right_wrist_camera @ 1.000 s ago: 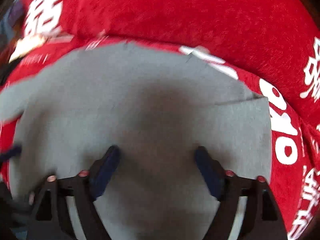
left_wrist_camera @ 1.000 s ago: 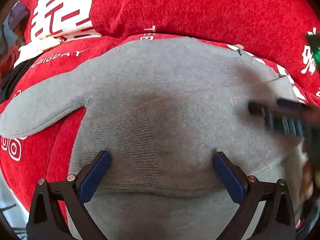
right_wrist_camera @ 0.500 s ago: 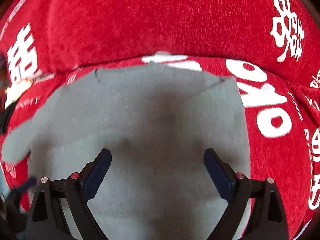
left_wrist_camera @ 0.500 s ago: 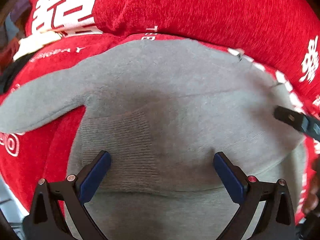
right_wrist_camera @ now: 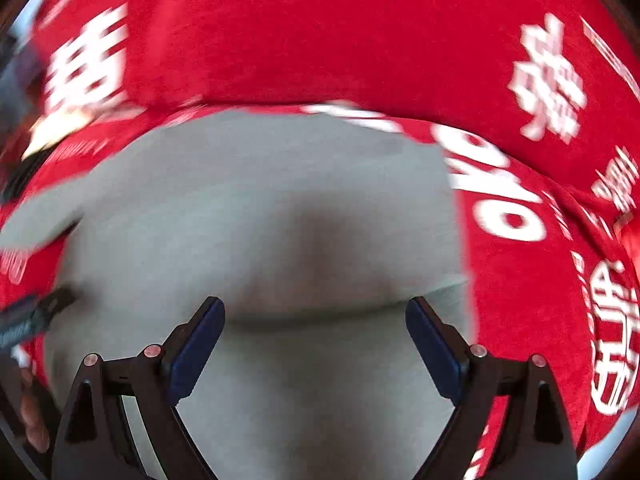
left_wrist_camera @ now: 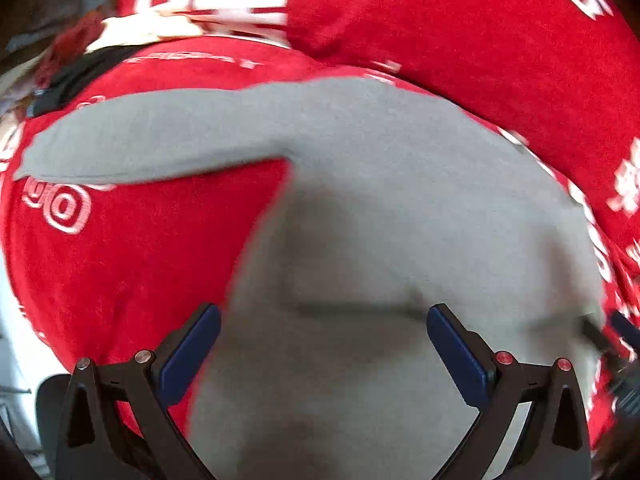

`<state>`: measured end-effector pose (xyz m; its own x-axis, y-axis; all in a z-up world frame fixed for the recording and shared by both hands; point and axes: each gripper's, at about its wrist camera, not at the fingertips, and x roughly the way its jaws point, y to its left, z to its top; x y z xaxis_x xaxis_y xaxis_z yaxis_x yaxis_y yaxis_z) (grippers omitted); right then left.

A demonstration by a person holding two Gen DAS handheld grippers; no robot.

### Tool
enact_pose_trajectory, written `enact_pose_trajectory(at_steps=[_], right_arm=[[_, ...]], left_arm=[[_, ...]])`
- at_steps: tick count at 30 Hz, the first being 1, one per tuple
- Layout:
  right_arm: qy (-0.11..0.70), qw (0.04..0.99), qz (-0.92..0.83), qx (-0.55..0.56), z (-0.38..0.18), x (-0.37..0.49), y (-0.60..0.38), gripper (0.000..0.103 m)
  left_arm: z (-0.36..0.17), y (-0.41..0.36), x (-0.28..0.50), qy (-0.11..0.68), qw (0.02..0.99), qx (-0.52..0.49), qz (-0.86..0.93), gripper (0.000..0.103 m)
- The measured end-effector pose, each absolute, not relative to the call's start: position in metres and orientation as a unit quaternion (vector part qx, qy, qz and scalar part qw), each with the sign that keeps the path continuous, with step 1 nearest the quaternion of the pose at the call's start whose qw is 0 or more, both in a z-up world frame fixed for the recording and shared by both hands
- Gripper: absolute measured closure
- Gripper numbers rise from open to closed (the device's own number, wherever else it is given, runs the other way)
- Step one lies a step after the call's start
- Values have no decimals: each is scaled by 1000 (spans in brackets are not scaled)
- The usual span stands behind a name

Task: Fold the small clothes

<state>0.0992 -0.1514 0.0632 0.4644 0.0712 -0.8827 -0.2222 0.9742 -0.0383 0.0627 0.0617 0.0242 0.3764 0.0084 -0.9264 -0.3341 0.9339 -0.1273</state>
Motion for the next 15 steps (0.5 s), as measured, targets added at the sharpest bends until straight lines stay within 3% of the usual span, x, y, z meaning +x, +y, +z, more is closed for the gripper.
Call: enact_pose_trajectory(at_steps=[6, 9, 15], right_arm=[[513, 820, 172, -187, 18, 38, -113, 9], [520, 822, 178, -148, 16, 18, -155, 6], [523, 807, 168, -216, 7, -40, -207, 1]], left_arm=[[4, 12, 26, 575, 817, -4, 34, 0], [0, 33, 6, 567, 823, -28, 18, 0], [-4, 57, -16, 590, 807, -26, 4, 0]])
